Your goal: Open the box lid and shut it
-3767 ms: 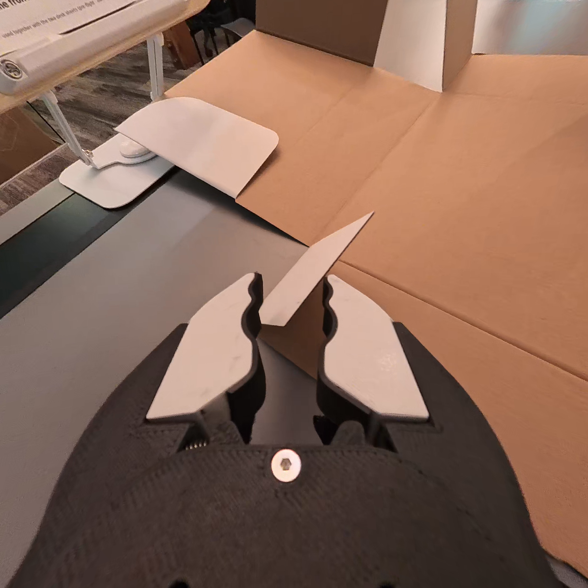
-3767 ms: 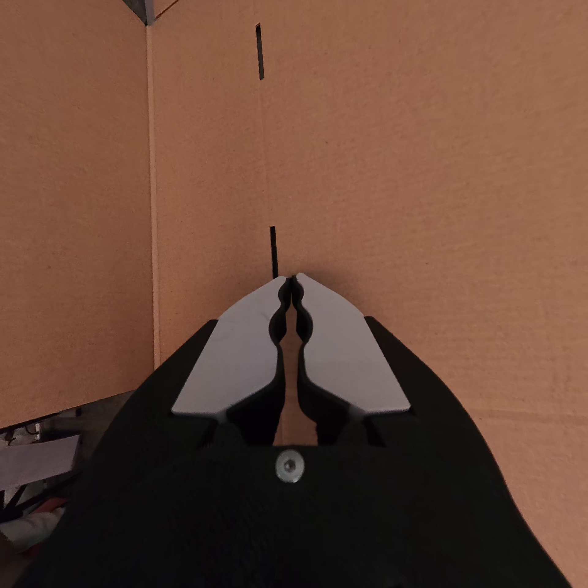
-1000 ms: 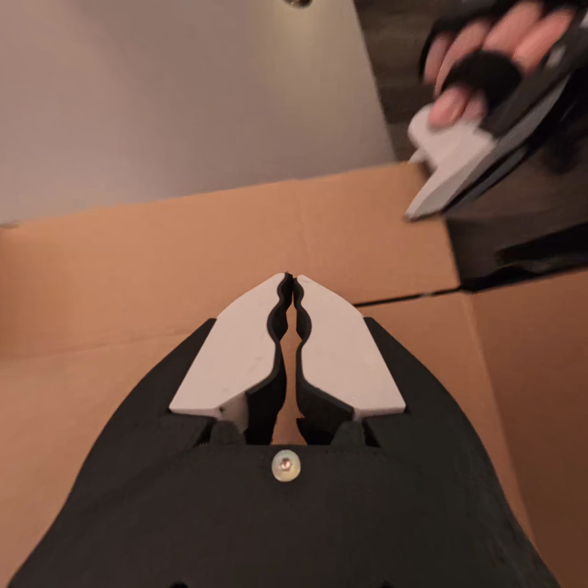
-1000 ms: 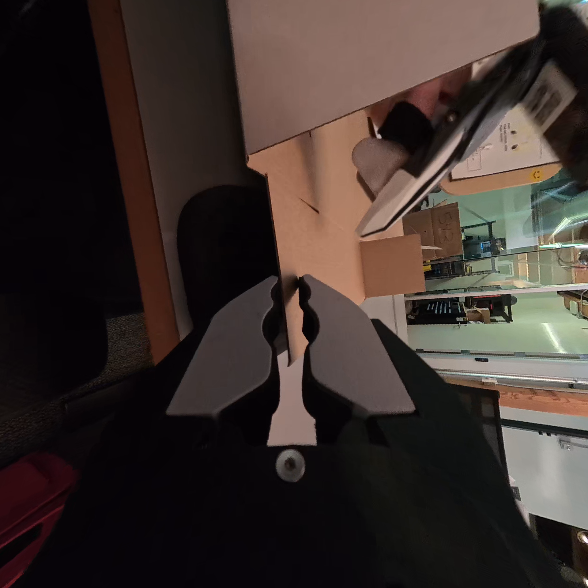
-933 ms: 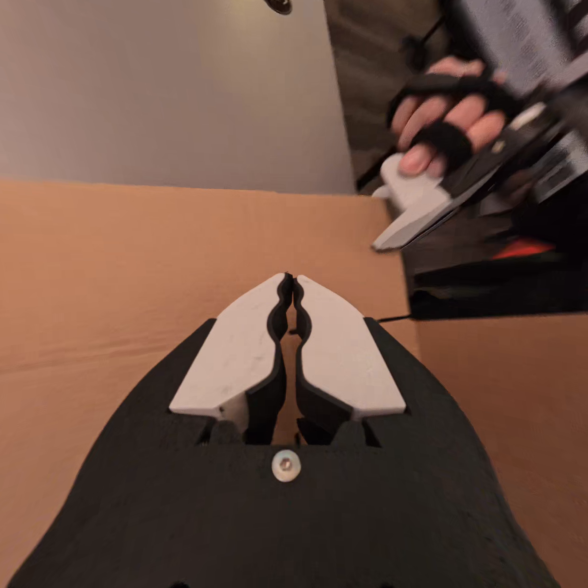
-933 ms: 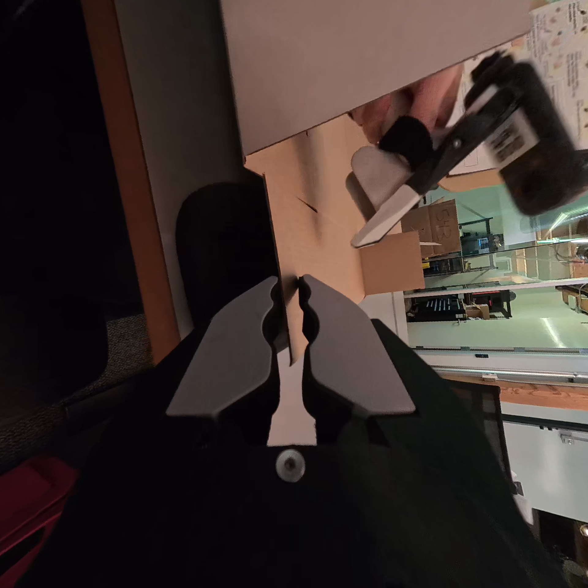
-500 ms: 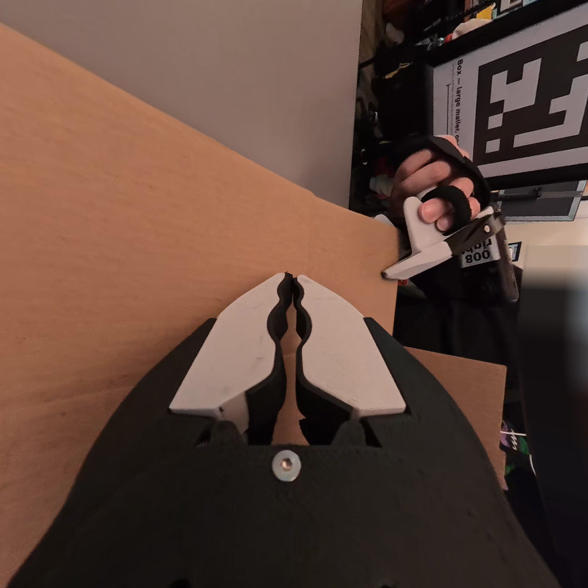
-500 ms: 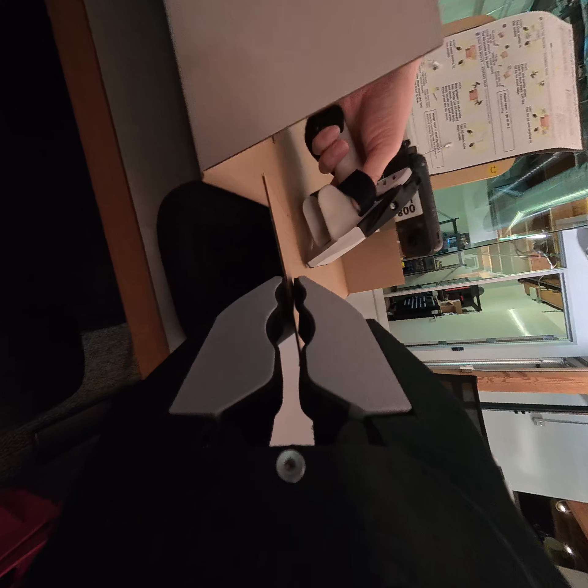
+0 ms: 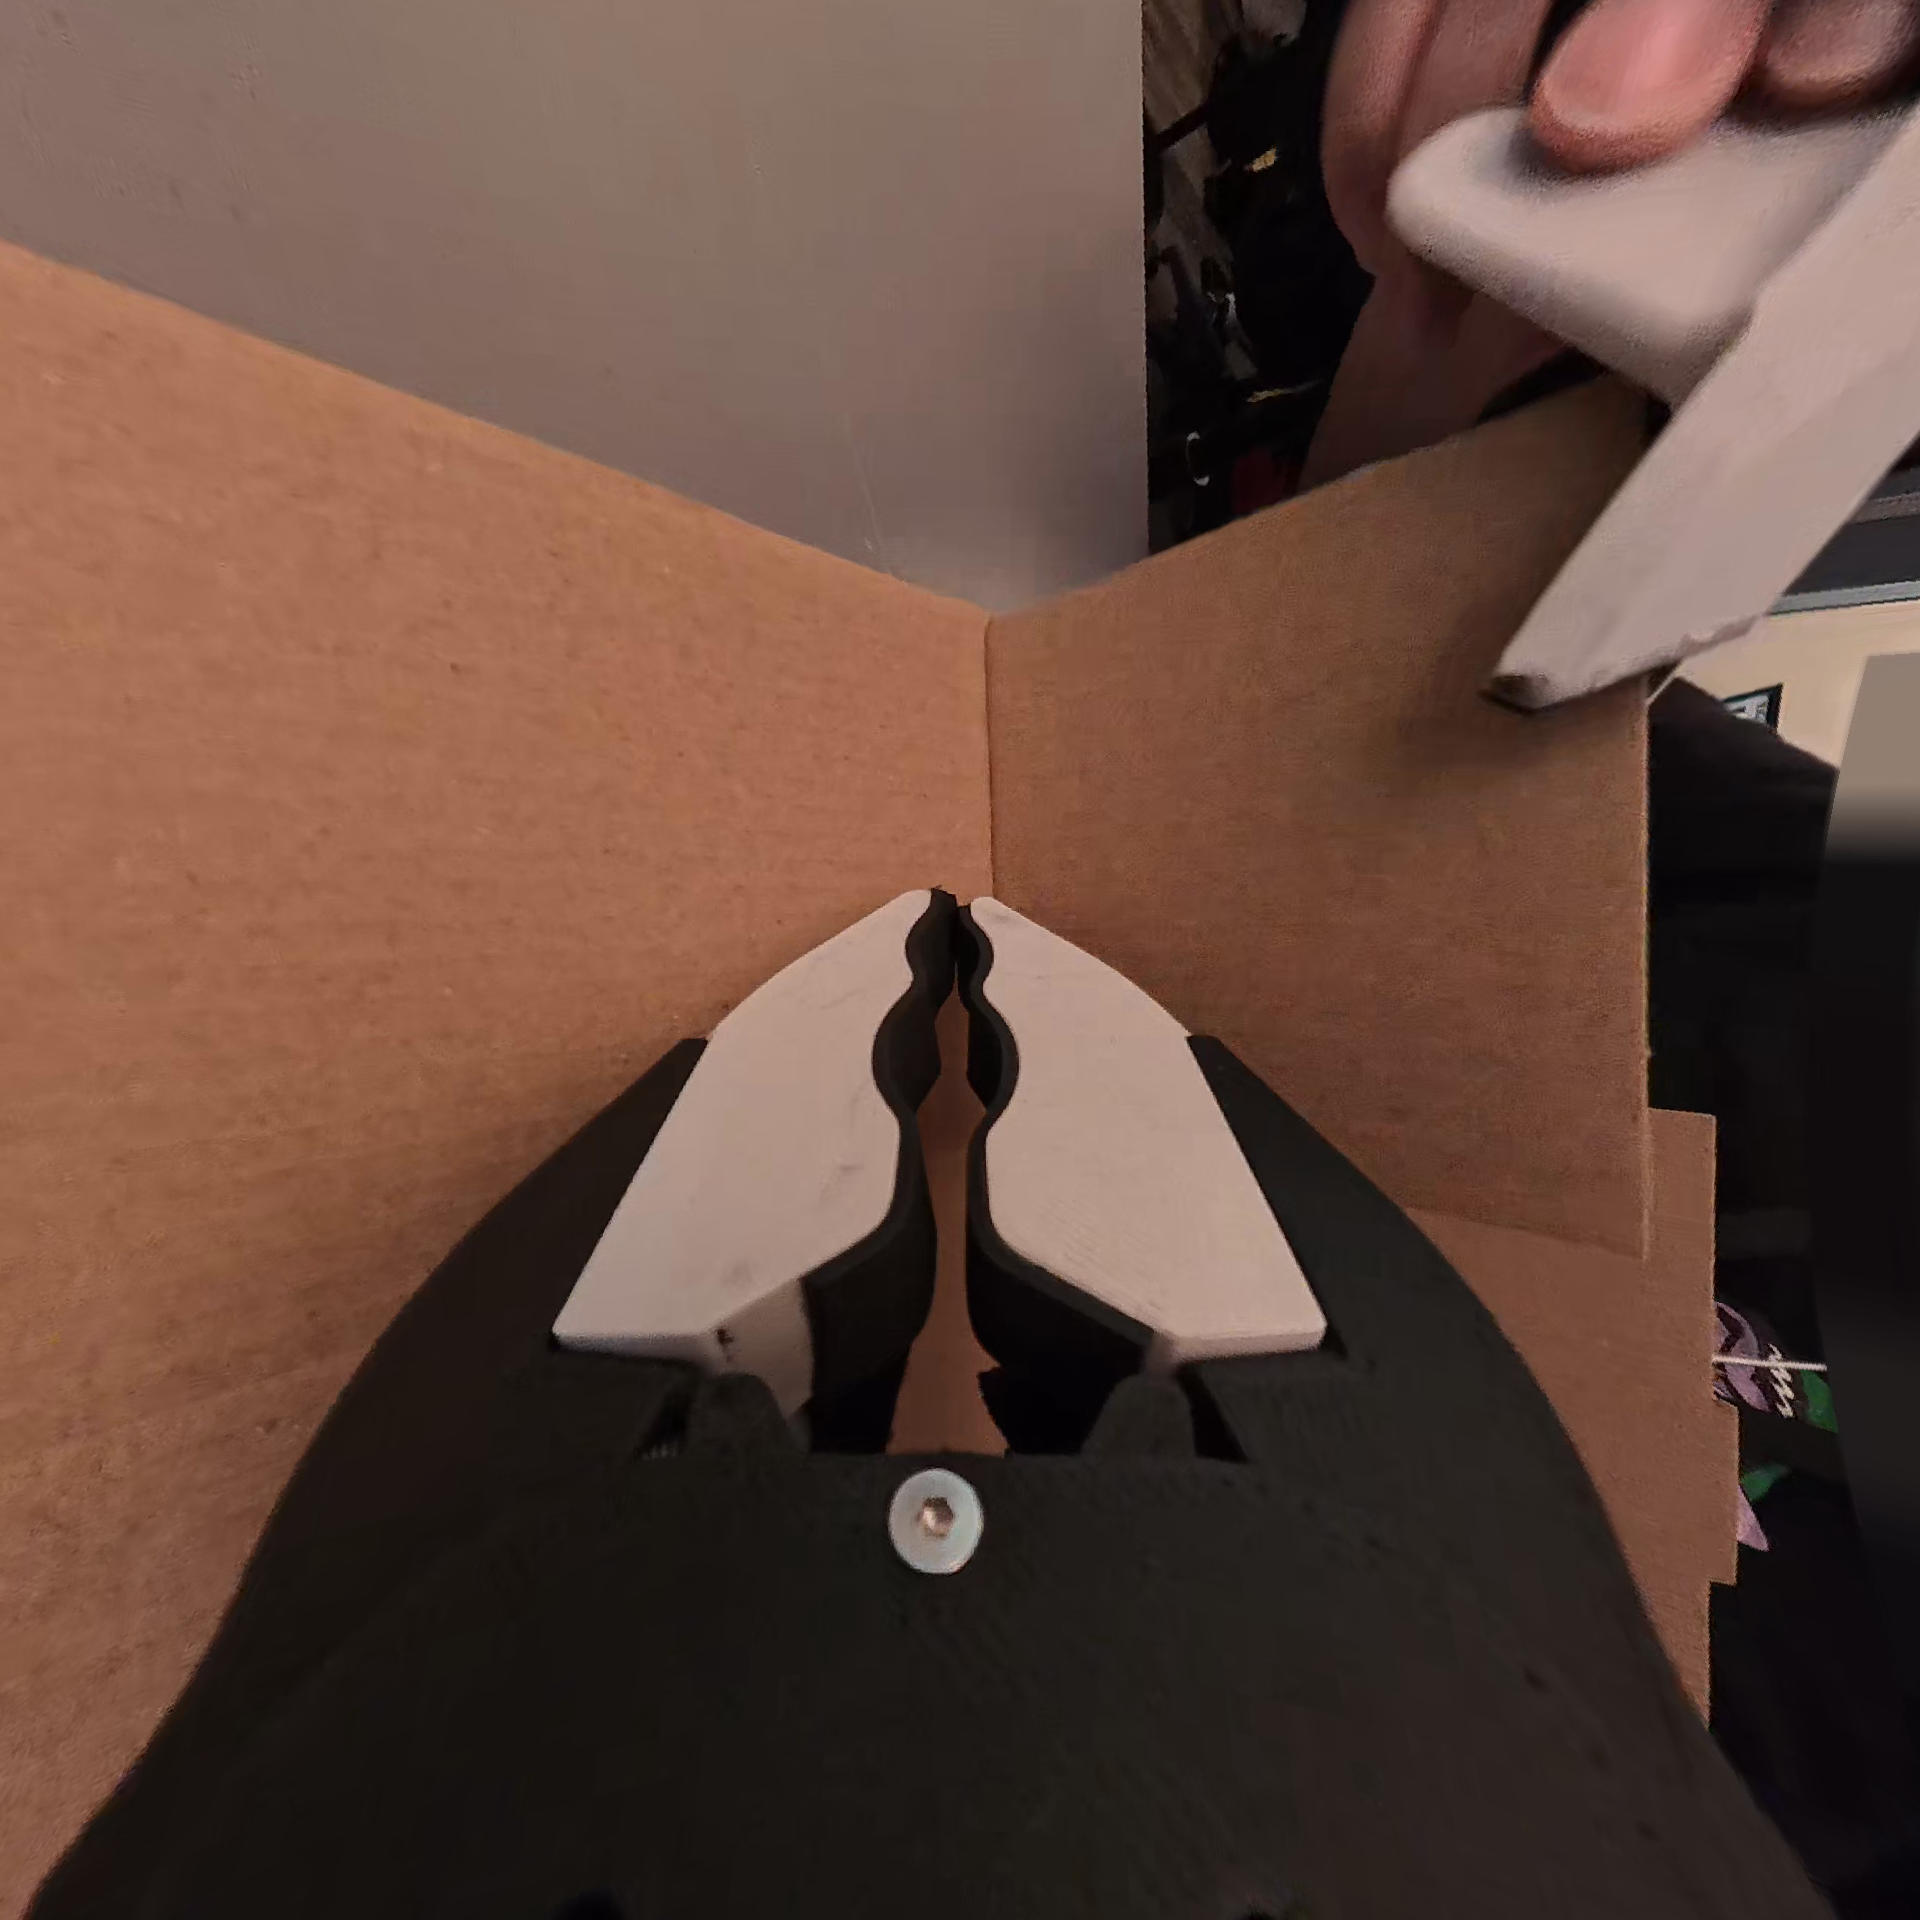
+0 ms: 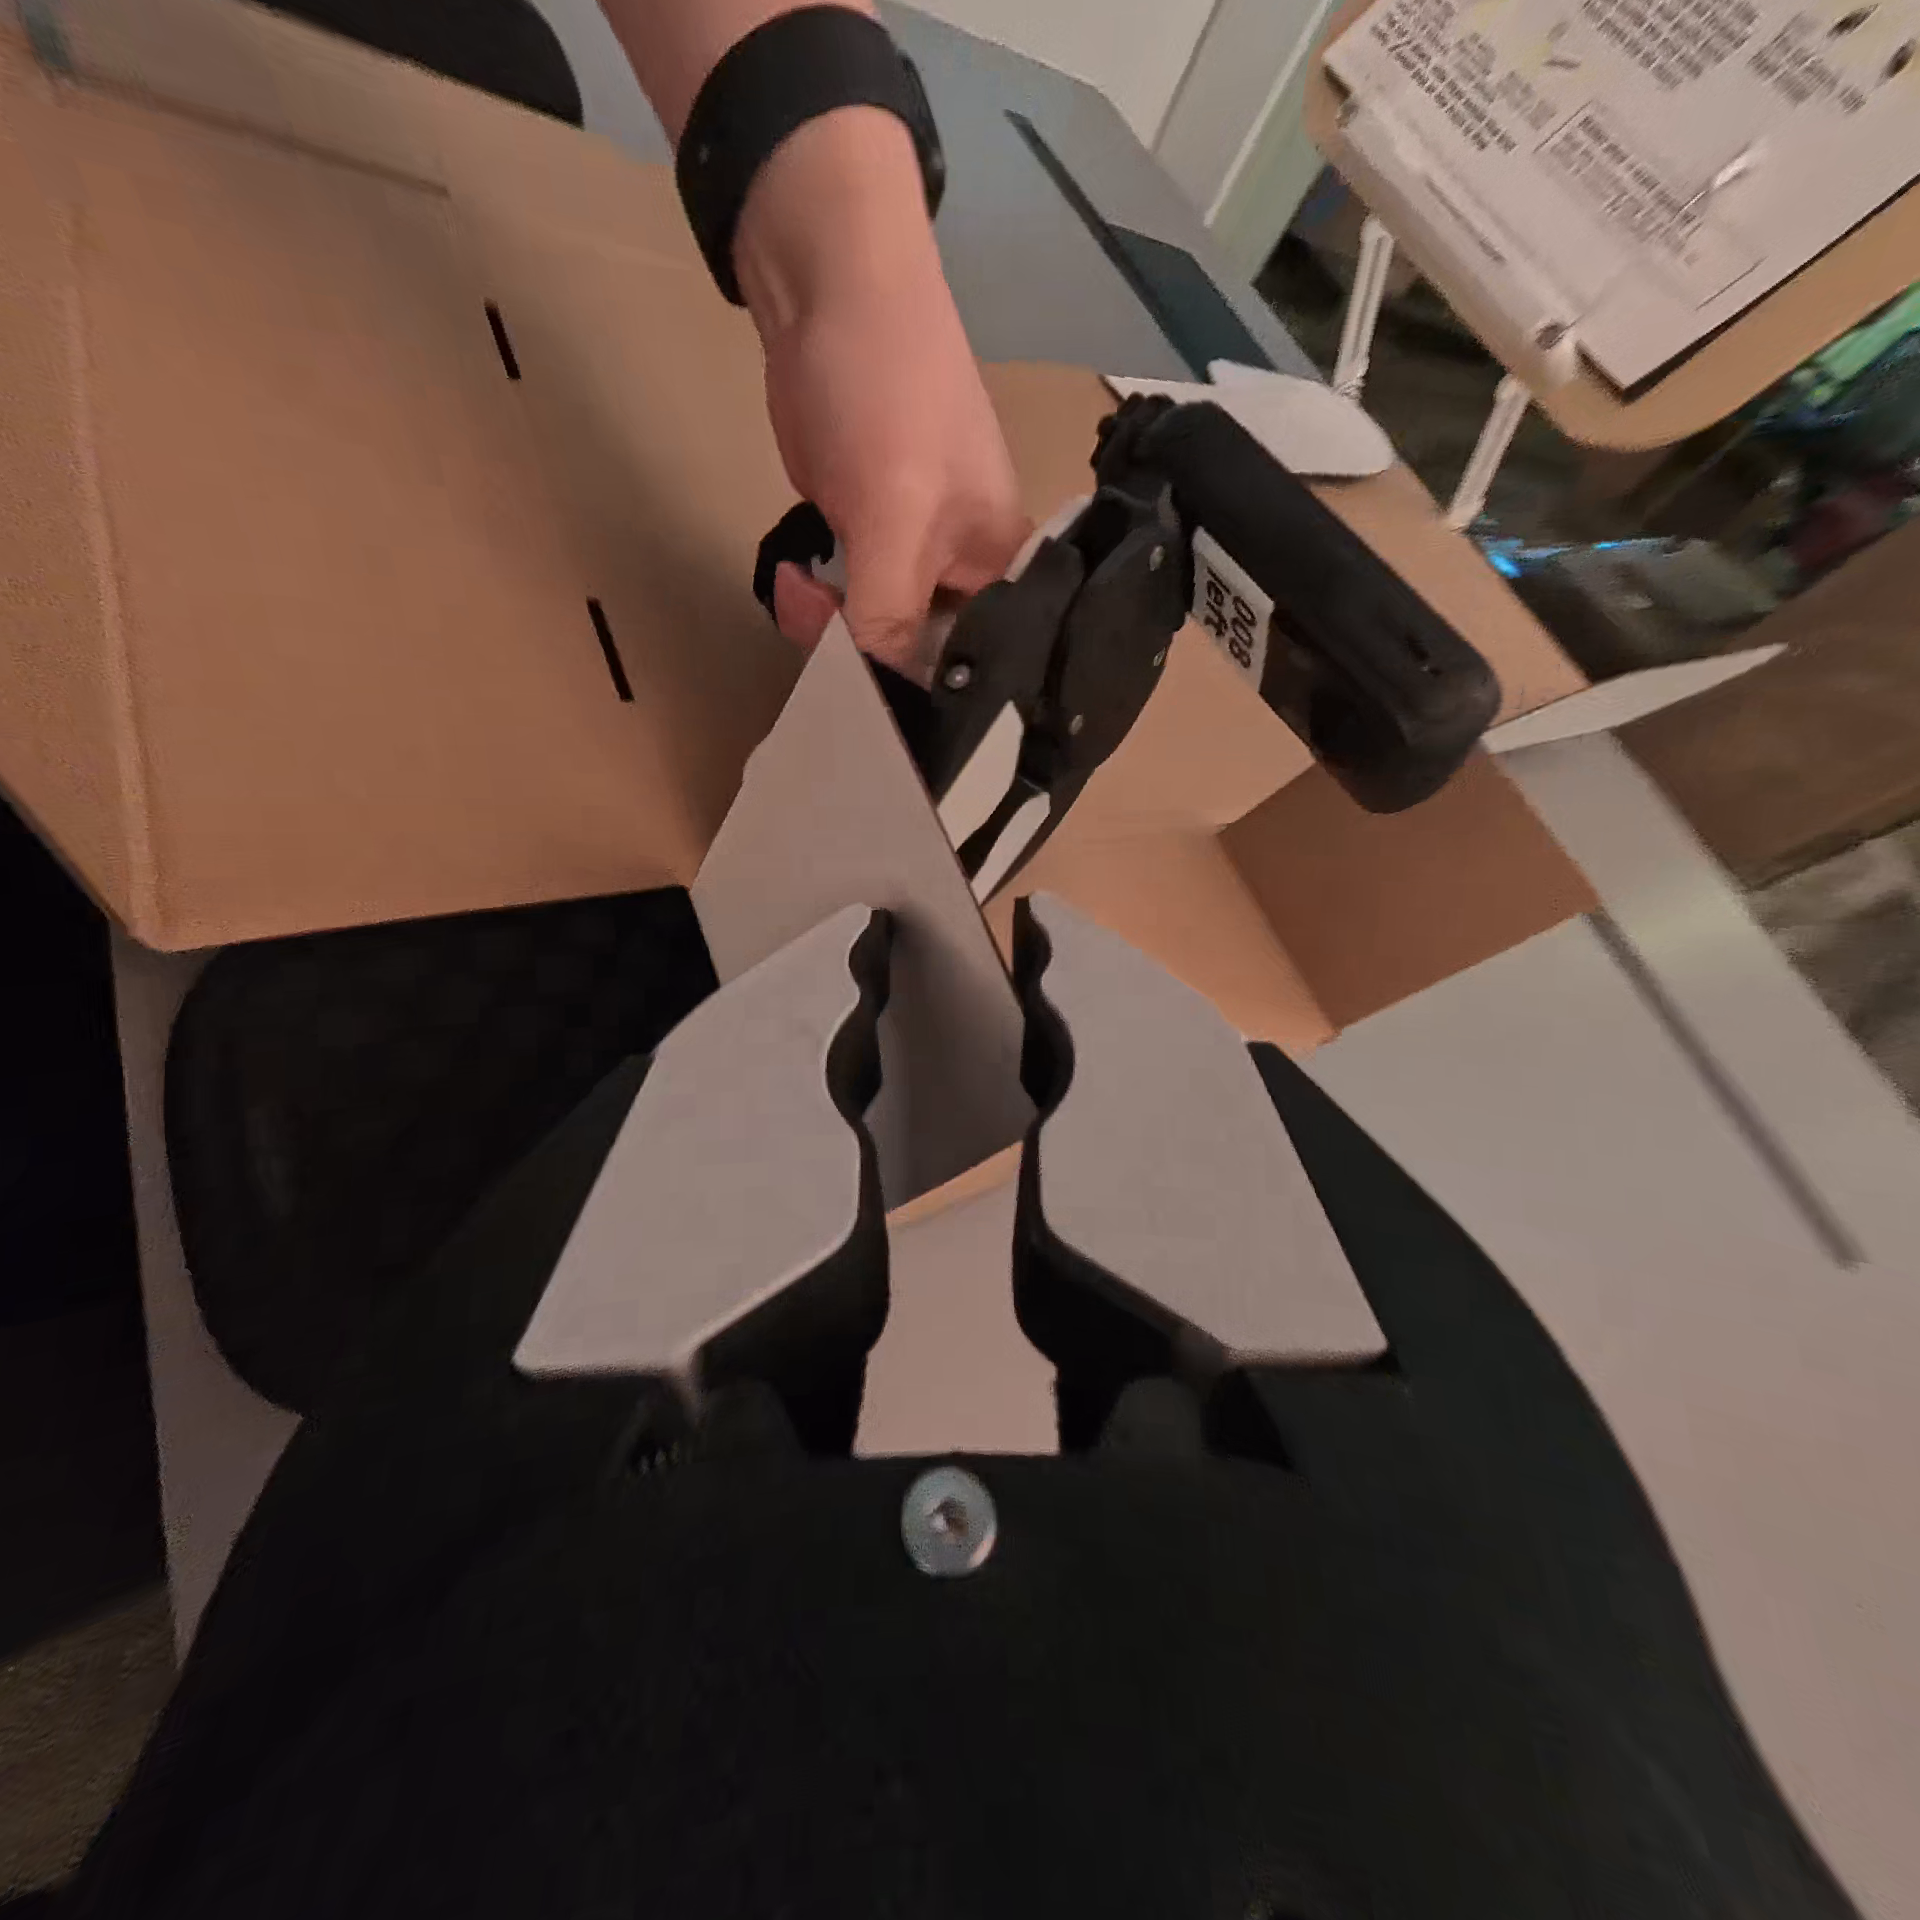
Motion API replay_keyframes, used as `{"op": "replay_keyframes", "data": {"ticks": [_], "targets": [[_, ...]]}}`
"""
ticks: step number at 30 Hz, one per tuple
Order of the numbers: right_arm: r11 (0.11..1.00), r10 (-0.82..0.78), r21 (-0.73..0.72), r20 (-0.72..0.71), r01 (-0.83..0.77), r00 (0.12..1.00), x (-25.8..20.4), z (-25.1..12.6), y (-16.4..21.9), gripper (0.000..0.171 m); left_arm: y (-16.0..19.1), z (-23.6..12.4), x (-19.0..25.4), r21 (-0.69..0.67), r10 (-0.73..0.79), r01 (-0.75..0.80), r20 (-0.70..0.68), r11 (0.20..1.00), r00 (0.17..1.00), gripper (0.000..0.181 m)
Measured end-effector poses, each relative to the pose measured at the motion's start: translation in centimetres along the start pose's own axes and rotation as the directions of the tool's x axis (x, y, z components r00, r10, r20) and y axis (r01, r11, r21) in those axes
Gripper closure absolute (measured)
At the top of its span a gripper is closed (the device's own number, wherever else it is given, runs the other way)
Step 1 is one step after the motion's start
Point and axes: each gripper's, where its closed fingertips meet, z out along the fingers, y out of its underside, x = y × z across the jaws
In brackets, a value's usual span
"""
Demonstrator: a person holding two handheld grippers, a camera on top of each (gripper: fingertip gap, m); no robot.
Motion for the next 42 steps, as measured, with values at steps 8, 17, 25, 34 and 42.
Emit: {"op": "replay_keyframes", "data": {"ticks": [8,17,25,34,42], "targets": [[0.876,0.417,0.145,0.251,-0.460,0.873,2.5,2.0,1.2,0.119,-0.1,-0.1,0.1,0.006,-0.024,0.024,-0.025,1.000,0.999,0.181],[0.642,0.628,0.027,0.555,-0.766,0.546,2.4,2.8,2.5,0.127,-0.4,-1.4,-1.1,0.038,-0.042,0.041,0.025,0.998,0.999,0.181],[0.519,0.709,-0.086,0.599,-0.850,0.372,3.1,4.1,3.7,0.128,-1.3,-4.5,-2.0,0.243,-0.157,0.138,0.059,0.960,0.986,0.181],[0.544,0.761,-0.141,0.499,-0.827,0.416,3.8,5.7,5.3,0.132,-1.2,-8.1,2.7,0.356,0.129,-0.204,0.223,0.912,0.966,0.181],[0.538,0.802,-0.185,0.412,-0.822,0.433,3.8,6.1,6.5,0.133,-2.8,-3.7,0.0,0.323,-0.059,0.028,0.085,0.946,0.995,0.181]]}}
